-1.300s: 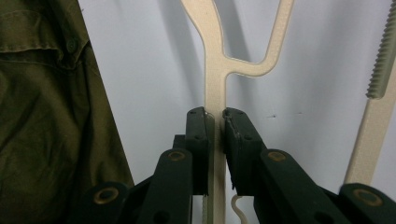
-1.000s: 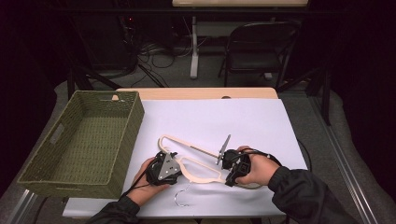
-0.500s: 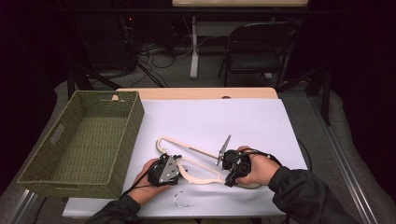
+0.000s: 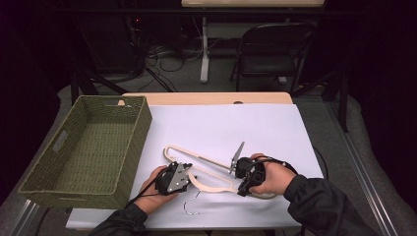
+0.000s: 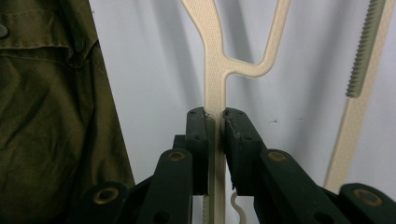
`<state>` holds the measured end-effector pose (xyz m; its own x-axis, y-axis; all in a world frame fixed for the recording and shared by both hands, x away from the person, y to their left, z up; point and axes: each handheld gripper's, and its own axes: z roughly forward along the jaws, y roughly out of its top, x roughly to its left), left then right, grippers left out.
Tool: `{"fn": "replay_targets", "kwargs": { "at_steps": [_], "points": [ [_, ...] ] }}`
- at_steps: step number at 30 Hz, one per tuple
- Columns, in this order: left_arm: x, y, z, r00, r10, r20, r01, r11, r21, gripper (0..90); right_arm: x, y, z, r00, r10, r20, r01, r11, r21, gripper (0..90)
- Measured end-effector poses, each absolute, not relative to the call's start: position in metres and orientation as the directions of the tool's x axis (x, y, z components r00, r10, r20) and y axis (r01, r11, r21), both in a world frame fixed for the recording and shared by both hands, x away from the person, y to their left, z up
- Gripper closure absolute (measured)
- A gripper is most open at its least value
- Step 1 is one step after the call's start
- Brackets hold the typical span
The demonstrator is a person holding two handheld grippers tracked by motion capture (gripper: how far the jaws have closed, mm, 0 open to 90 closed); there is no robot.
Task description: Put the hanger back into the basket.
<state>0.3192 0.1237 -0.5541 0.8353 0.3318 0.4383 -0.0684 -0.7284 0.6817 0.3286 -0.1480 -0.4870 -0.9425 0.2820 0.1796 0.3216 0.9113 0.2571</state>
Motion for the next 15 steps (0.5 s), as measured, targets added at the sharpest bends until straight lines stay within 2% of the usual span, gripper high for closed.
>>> {"fn": "replay_targets", "kwargs": {
  "at_steps": [2,4,9,15],
  "points": [
    [0.322,0.123,-0.552,0.846,0.327,0.420,-0.052,-0.734,0.677,57.4,0.329,-0.149,-0.487,-0.941,0.284,0.182,0.324,0.910,0.258,80.3],
    [0.323,0.120,-0.550,0.839,0.312,0.446,-0.067,-0.754,0.653,59.0,0.330,-0.152,-0.486,-0.941,0.291,0.172,0.329,0.907,0.262,80.3],
    [0.331,0.119,-0.547,0.855,0.317,0.410,-0.054,-0.732,0.679,60.0,0.333,-0.156,-0.485,-0.939,0.301,0.168,0.337,0.901,0.274,80.2],
    [0.338,0.113,-0.537,0.853,0.291,0.434,-0.070,-0.759,0.647,64.7,0.337,-0.159,-0.486,-0.937,0.310,0.161,0.344,0.899,0.270,80.0]
  ]
}}
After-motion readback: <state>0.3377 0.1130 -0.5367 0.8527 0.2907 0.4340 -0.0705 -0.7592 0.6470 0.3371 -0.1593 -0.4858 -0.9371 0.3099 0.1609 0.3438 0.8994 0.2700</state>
